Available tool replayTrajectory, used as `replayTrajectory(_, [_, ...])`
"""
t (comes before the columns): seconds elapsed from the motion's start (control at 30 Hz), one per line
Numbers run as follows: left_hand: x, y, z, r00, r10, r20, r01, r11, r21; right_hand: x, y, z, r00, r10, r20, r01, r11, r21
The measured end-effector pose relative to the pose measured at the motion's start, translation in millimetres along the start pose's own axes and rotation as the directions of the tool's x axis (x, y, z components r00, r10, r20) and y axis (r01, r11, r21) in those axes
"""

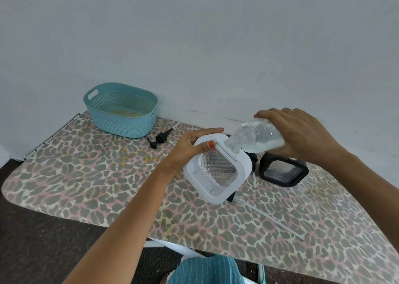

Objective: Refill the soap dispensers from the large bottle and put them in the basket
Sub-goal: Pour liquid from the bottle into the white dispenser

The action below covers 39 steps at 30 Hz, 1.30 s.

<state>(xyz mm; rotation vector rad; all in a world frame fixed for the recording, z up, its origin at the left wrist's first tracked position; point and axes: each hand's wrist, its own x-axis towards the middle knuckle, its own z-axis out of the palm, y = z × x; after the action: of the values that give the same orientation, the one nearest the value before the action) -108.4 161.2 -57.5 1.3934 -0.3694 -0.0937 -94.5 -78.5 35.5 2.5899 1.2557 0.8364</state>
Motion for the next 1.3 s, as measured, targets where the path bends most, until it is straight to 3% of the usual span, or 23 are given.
replayTrajectory(1.3, [3.1, -3.8, 1.1, 0.999, 0.015, -0.035, -0.016, 0.999, -0.029, 7.1, 2.8, -4.3, 0.999, -0.041, -0.028, 0.04, 0.998, -0.05])
